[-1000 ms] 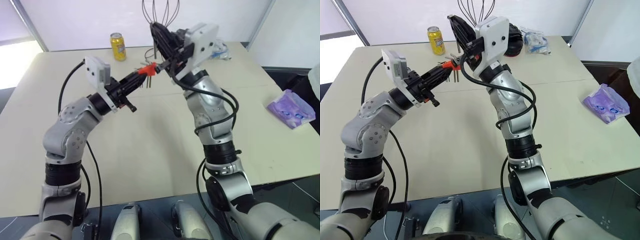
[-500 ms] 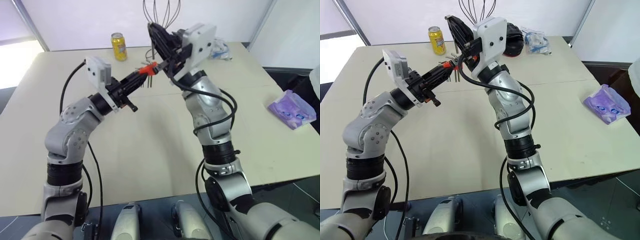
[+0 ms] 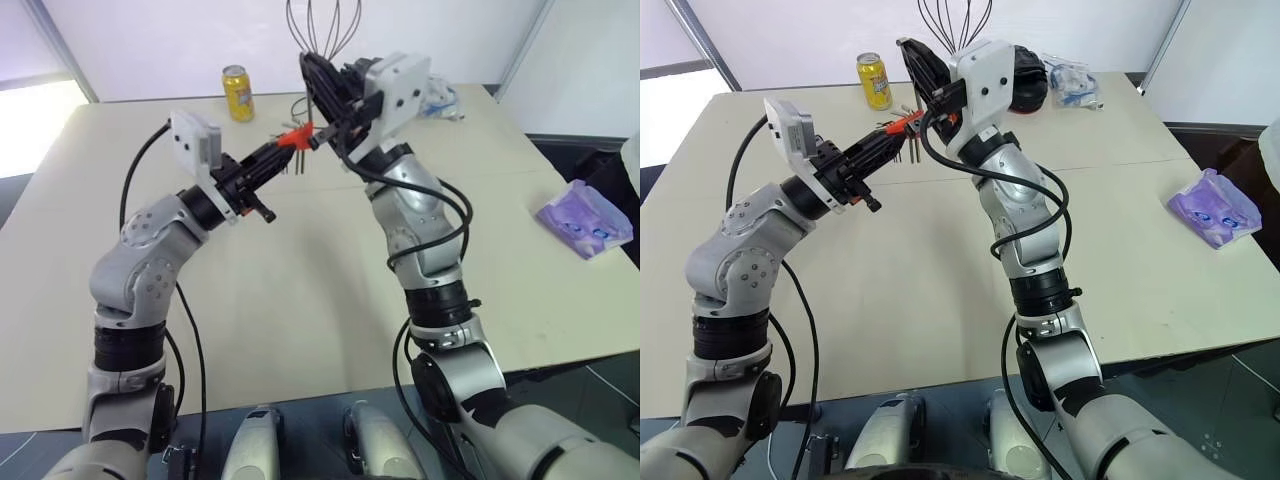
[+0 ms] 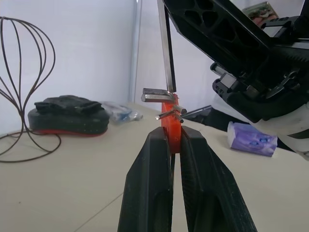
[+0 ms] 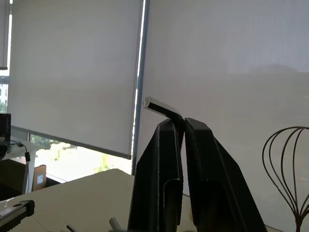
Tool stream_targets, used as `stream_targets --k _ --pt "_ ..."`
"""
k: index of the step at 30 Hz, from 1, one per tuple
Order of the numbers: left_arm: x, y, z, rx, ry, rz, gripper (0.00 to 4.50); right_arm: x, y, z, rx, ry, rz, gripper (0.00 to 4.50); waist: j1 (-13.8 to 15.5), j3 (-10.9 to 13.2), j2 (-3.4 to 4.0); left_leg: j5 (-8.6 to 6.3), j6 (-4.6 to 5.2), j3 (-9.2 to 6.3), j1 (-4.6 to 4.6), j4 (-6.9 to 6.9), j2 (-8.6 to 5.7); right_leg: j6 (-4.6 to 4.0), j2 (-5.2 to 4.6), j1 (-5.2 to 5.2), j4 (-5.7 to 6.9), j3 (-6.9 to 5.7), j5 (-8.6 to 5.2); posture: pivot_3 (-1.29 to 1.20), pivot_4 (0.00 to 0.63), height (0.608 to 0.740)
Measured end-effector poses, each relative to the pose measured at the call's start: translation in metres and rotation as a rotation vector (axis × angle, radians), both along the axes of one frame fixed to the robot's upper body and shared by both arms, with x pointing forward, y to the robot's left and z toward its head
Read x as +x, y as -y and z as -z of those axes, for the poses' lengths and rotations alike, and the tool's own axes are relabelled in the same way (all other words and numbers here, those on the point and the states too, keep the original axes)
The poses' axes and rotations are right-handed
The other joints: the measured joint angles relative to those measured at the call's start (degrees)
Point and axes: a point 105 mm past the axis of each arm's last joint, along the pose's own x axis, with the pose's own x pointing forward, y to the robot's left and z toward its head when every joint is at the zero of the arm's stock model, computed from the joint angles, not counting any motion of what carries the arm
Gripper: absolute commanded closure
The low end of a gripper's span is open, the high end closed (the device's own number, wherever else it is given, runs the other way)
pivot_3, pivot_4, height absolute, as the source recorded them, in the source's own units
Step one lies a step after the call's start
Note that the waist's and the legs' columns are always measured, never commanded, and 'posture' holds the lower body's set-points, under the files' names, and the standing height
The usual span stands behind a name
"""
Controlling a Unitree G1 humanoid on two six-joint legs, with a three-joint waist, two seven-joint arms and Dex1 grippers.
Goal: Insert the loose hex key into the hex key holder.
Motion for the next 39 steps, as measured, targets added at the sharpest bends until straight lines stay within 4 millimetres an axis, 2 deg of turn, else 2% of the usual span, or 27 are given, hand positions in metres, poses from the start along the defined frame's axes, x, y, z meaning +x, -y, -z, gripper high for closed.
stream_targets --k 33,36,39 --pt "0.0003 0.0014 -0.0024 -0.013 0.003 0.0 4.5 -0.0002 -0.0014 0.0006 -0.001 0.005 -0.001 4.42 0.0 0.0 0.0 0.0 0.0 0.0 0.0 -0.04 0.0 0.0 0.0 0.0 -0.04 0.0 0.0 0.0 0.15 0.74" --pt "0.0003 0.0017 -0.0025 -0.014 0.004 0.001 4.5 -0.0002 -0.0015 0.0006 -0.003 0.005 -0.001 3.45 0.0 0.0 0.0 0.0 0.0 0.0 0.0 -0.05 0.0 0.0 0.0 0.0 -0.05 0.0 0.0 0.0 0.15 0.74" --pt "0.0001 0.0024 -0.0045 -0.015 0.01 0.003 4.5 -0.0004 -0.0021 0.0008 -0.005 0.006 -0.002 1.95 0.0 0.01 0.0 0.0 0.0 0.0 0.0 -0.06 0.0 0.0 0.0 0.0 -0.05 0.0 0.0 0.0 0.15 0.74"
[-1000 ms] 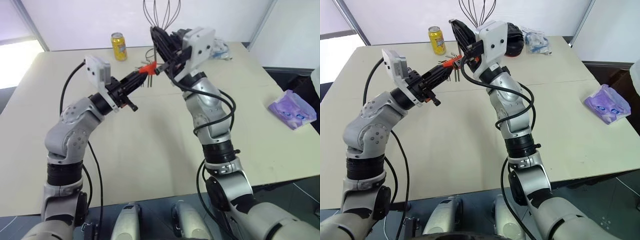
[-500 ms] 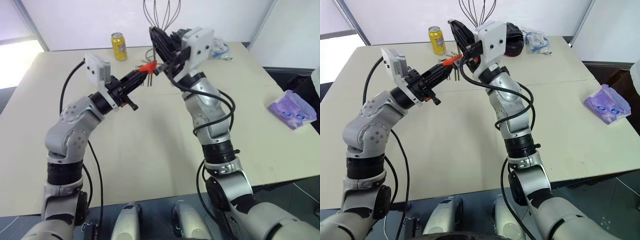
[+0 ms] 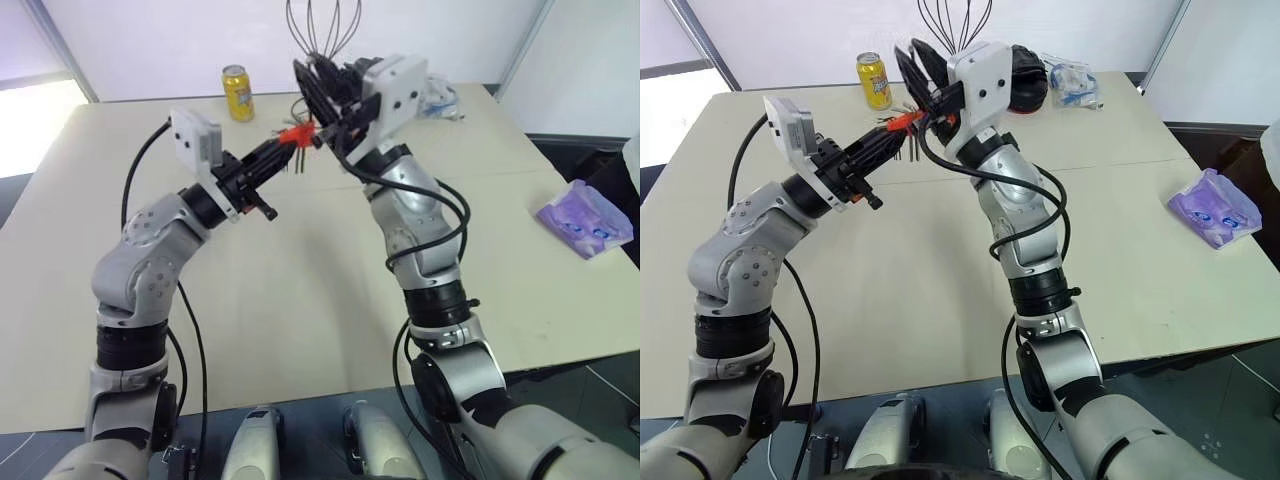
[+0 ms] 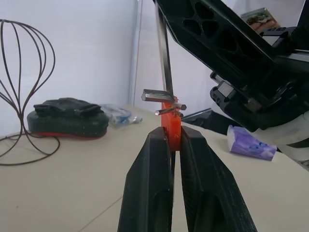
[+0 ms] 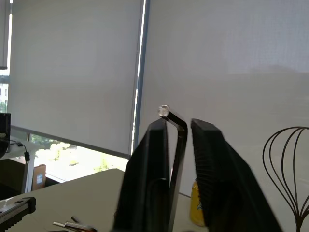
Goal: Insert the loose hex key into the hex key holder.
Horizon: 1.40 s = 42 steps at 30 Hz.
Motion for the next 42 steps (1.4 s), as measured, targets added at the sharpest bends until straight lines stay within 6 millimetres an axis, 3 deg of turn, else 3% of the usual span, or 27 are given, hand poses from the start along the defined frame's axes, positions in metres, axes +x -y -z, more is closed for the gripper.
stream_targets --k 3,4,9,17,21,23,25,34,38,42 --pt "0.0 0.001 -0.003 0.0 0.01 0.002 4.5 0.0 -0.001 0.0 -0.006 0.002 -0.001 0.31 0.0 0.0 0.0 0.0 0.0 0.0 0.0 -0.01 0.0 0.0 0.0 0.0 -0.01 0.0 0.0 0.0 0.15 0.74" --pt "0.0 0.001 -0.004 -0.001 0.011 0.002 4.5 0.0 -0.001 0.0 -0.009 0.002 -0.003 0.04 0.0 0.0 0.0 0.0 0.0 0.0 0.0 -0.01 0.0 0.0 0.0 0.0 -0.02 0.0 0.0 0.0 0.15 0.74" --pt "0.0 0.0 -0.004 -0.003 0.012 -0.001 4.5 -0.009 0.009 -0.002 -0.065 0.027 -0.01 0.04 0.18 0.01 0.0 0.0 0.0 -0.01 -0.05 -0.02 0.0 0.0 -0.01 0.0 -0.08 -0.01 0.0 0.0 0.15 0.74" --pt "0.0 0.0 -0.004 -0.01 0.011 -0.003 4.5 -0.015 0.054 -0.003 -0.191 -0.012 -0.031 0.04 0.16 0.02 0.01 0.0 0.01 -0.01 -0.06 -0.02 -0.01 0.0 -0.01 0.01 -0.13 -0.01 0.0 0.0 0.15 0.74" --pt "0.0 -0.001 -0.007 -0.026 0.012 0.005 4.5 -0.013 0.08 0.037 -0.267 -0.244 -0.148 0.04 0.3 0.02 0.0 -0.02 0.04 -0.02 -0.07 -0.04 -0.01 0.01 -0.01 0.08 -0.29 -0.05 0.0 0.0 0.15 0.74" --pt "0.001 -0.002 -0.008 -0.031 0.012 0.006 4.5 -0.017 0.08 0.062 -0.268 -0.37 -0.238 0.04 0.08 0.05 0.04 -0.03 0.06 0.0 -0.07 -0.05 -0.01 0.01 0.02 0.07 -0.29 -0.03 0.0 0.0 0.15 0.74" --pt "0.001 -0.001 -0.009 -0.031 0.016 0.011 4.5 -0.021 0.077 0.071 -0.267 -0.423 -0.291 0.04 -0.09 0.1 0.11 -0.04 0.08 0.01 -0.07 -0.05 -0.04 0.01 0.07 0.04 -0.29 -0.02 0.0 0.0 0.15 0.74" --pt "0.0 0.001 -0.004 -0.035 -0.023 0.032 4.5 -0.026 0.066 0.075 -0.325 -0.424 -0.312 0.04 0.26 0.11 0.13 -0.05 0.08 -0.02 -0.12 -0.03 -0.05 0.02 0.09 0.06 -0.38 -0.03 0.0 0.0 0.15 0.74" --pt "-0.001 0.003 0.011 -0.047 -0.083 0.051 4.5 -0.03 0.08 0.07 -0.4 -0.402 -0.268 0.04 0.47 0.12 0.14 -0.05 0.08 -0.03 -0.23 -0.01 -0.03 0.04 0.05 0.03 -0.47 -0.04 0.01 0.0 0.15 0.74" --pt "-0.005 0.009 0.035 -0.036 -0.164 0.076 4.5 -0.049 0.101 0.061 -0.553 -0.351 -0.219 0.04 0.85 0.13 0.16 -0.08 0.14 -0.06 -0.33 -0.03 -0.04 0.08 0.05 0.02 -0.63 -0.07 0.03 0.0 0.15 0.74"
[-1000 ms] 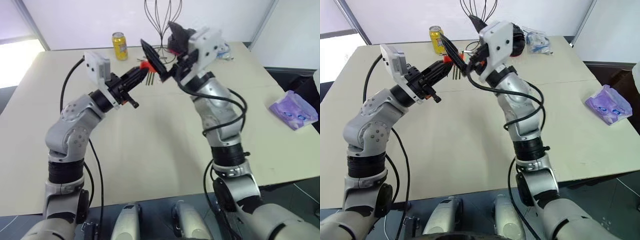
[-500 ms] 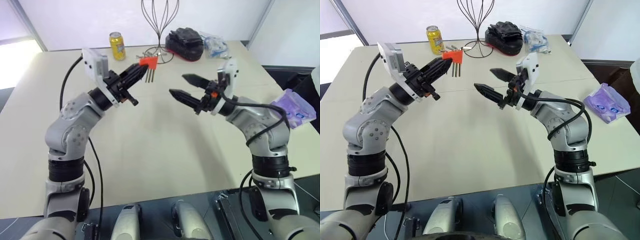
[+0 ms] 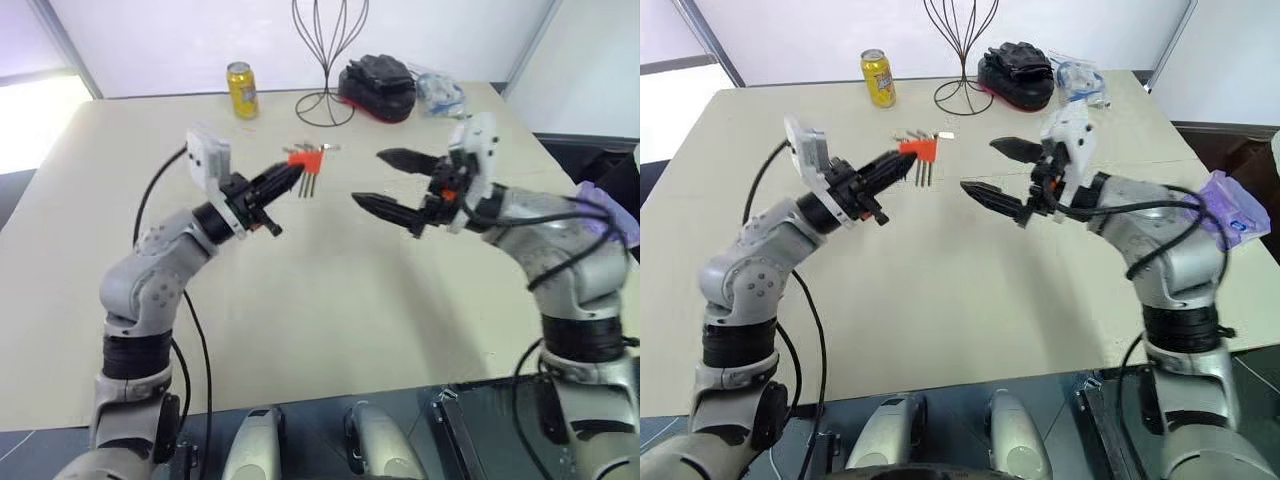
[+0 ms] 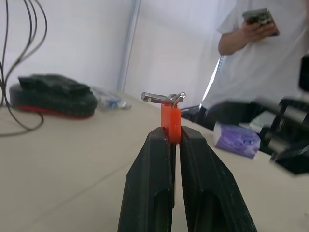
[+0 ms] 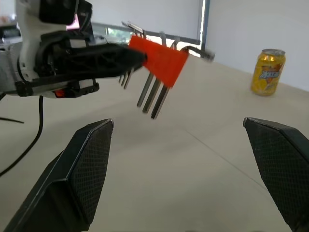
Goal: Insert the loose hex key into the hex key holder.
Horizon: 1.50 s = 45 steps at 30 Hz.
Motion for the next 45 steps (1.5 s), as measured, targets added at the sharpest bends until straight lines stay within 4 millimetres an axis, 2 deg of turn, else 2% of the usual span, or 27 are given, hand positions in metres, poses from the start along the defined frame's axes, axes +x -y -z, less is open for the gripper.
stream_targets --k 3,5,7,9,18,22,26,37,45 --pt "-0.004 0.005 0.025 0.001 -0.079 0.021 4.5 -0.022 0.016 0.006 -0.182 0.018 -0.01 0.04 0.72 0.01 0.0 -0.05 0.08 0.01 -0.08 0.06 0.0 0.0 0.02 -0.02 -0.1 -0.03 0.0 0.0 0.15 0.74" --pt "-0.005 0.01 0.03 -0.01 -0.099 0.036 4.5 -0.032 0.02 0.013 -0.291 0.029 -0.027 0.04 0.82 0.01 -0.01 -0.05 0.08 0.01 -0.08 0.12 0.01 0.0 0.04 -0.01 -0.11 -0.04 0.0 0.0 0.15 0.74" --pt "-0.006 0.014 0.037 -0.022 -0.123 0.051 4.5 -0.042 0.025 0.03 -0.435 0.021 -0.048 0.04 0.91 0.0 0.0 -0.05 0.08 0.02 -0.06 0.17 0.0 -0.02 0.05 0.04 -0.13 -0.04 -0.01 0.0 0.15 0.74" --pt "-0.005 0.019 0.046 -0.058 -0.167 0.057 4.5 -0.045 0.025 0.039 -0.475 0.022 -0.062 0.04 0.89 0.0 0.0 -0.04 0.08 0.06 -0.06 0.24 0.0 -0.02 0.03 0.04 -0.14 -0.01 -0.02 0.0 0.15 0.74" --pt "-0.007 0.045 0.072 -0.133 -0.313 0.128 4.5 -0.041 0.027 0.041 -0.514 0.059 -0.026 0.04 1.07 0.0 0.0 -0.04 0.07 0.04 -0.09 0.25 -0.05 0.02 0.01 0.04 -0.14 0.01 0.0 0.0 0.15 0.74" --pt "-0.012 0.06 0.087 -0.148 -0.402 0.174 4.5 -0.039 0.031 0.039 -0.536 0.07 -0.005 0.04 1.03 0.0 0.0 -0.04 0.08 0.03 -0.09 0.26 -0.06 0.03 0.01 0.05 -0.14 0.01 0.01 0.0 0.15 0.74" --pt "-0.014 0.066 0.106 -0.145 -0.49 0.179 4.5 -0.042 0.033 0.039 -0.546 0.074 0.002 0.04 0.96 0.0 0.0 -0.04 0.08 0.02 -0.08 0.24 -0.05 0.03 0.03 0.04 -0.12 0.0 0.01 0.0 0.15 0.74" --pt "-0.008 0.067 0.131 -0.125 -0.616 0.125 4.5 -0.044 0.032 0.04 -0.545 0.077 0.017 0.04 1.03 0.0 0.0 -0.04 0.08 0.01 -0.08 0.27 -0.06 0.03 0.02 0.06 -0.12 0.0 0.02 0.0 0.15 0.74" --pt "-0.004 0.059 0.146 -0.096 -0.679 0.064 4.5 -0.041 0.03 0.037 -0.552 0.106 0.022 0.04 0.97 -0.01 0.01 -0.04 0.08 0.01 -0.04 0.27 -0.06 0.04 0.03 0.08 -0.1 0.0 0.02 0.0 0.15 0.74"
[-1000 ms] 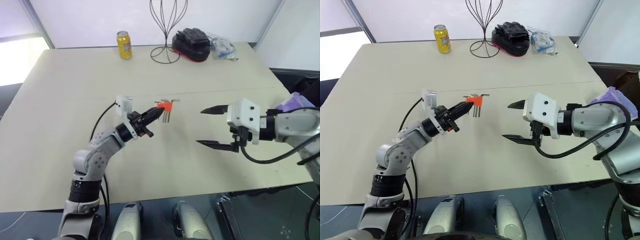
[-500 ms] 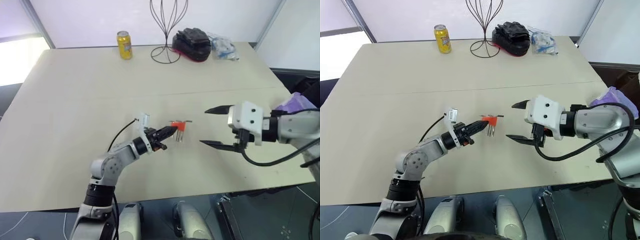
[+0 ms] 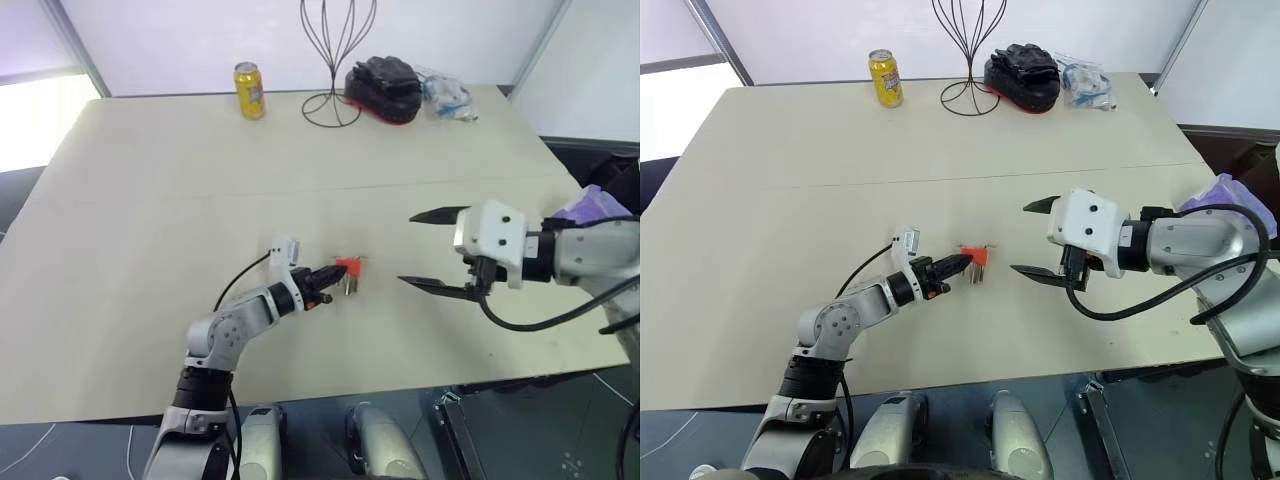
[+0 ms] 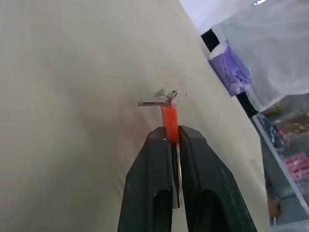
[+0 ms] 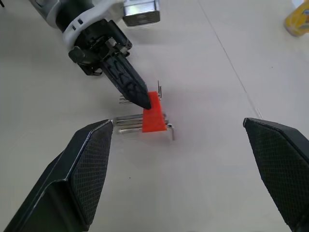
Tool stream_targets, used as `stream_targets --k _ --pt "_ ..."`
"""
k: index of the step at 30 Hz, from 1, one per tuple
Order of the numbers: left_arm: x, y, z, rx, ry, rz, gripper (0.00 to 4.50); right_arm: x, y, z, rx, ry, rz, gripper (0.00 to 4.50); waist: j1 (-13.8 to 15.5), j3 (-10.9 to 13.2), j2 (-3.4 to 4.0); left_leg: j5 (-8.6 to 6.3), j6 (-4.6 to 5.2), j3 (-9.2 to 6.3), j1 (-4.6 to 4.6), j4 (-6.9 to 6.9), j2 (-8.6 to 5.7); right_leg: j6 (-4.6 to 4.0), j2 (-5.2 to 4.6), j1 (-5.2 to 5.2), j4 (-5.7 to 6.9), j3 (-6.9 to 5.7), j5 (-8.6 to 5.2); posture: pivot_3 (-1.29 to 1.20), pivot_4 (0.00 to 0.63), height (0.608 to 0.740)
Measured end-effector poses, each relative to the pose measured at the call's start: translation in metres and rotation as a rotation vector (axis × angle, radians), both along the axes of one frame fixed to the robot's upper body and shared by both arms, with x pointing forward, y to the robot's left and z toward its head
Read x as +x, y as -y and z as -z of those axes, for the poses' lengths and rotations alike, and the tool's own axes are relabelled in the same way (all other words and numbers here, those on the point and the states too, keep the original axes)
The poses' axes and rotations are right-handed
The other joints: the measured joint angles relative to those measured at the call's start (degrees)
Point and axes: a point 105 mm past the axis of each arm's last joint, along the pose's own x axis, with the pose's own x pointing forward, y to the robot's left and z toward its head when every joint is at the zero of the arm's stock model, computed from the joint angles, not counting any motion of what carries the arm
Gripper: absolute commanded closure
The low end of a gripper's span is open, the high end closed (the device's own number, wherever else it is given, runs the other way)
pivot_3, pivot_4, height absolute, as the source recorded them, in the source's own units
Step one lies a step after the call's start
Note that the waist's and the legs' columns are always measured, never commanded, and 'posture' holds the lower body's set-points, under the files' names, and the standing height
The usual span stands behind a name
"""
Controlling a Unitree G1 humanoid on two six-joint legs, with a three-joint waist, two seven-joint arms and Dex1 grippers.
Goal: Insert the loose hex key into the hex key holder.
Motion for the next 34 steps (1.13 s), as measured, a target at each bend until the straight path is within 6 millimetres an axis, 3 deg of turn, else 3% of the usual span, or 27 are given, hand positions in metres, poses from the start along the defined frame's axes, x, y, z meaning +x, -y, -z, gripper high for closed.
stream_targets --k 3,9,10,12,20,27,34 --pt "0.002 -0.008 0.004 0.014 -0.014 -0.034 3.29 0.001 -0.003 0.0 0.007 0.007 -0.01 0.0 -0.2 -0.01 0.01 0.0 0.0 0.02 0.16 -0.03 0.01 0.0 0.0 0.09 0.02 0.01 0.0 0.0 0.15 0.74" --pt "-0.002 -0.013 -0.004 0.004 0.021 -0.043 0.26 0.005 -0.006 0.002 0.008 0.009 -0.023 0.0 -0.24 -0.02 0.02 0.0 0.0 0.04 0.48 -0.04 0.03 -0.03 0.01 0.4 0.03 0.02 0.0 0.0 0.15 0.74" --pt "-0.002 -0.015 -0.005 0.007 0.03 -0.044 0.03 0.006 -0.005 0.001 0.008 0.011 -0.023 0.0 -0.31 -0.03 0.02 0.0 0.0 0.04 0.53 -0.04 0.04 -0.04 0.02 0.45 0.03 0.02 -0.01 0.0 0.15 0.74" --pt "-0.002 -0.022 -0.007 0.024 0.045 -0.06 0.03 0.006 -0.005 0.001 0.006 0.011 -0.024 0.0 -0.47 -0.06 0.07 0.0 0.0 0.04 0.61 -0.05 0.07 -0.12 0.05 0.52 0.03 0.03 -0.03 0.0 0.15 0.74" --pt "0.004 -0.1 -0.021 0.224 0.16 -0.182 0.03 0.01 0.004 0.007 -0.012 -0.038 -0.031 0.0 -0.14 -0.06 0.09 0.0 0.0 0.08 0.47 -0.08 0.12 -0.21 0.01 0.35 0.04 0.04 -0.07 0.0 0.15 0.74" --pt "-0.012 -0.116 -0.08 0.368 0.403 -0.02 0.03 0.015 0.025 0.016 -0.107 -0.087 -0.021 0.0 0.03 -0.01 0.03 0.0 -0.01 0.17 0.31 -0.07 0.07 -0.26 -0.25 0.3 -0.12 0.06 -0.1 0.0 0.15 0.74" --pt "-0.048 -0.118 -0.104 0.467 0.493 0.228 0.03 0.025 0.044 0.017 -0.161 -0.097 0.009 0.0 -0.4 0.06 0.13 0.0 0.0 0.18 0.33 -0.13 0.15 -0.28 -0.14 0.18 -0.02 0.07 -0.11 0.0 0.15 0.74"
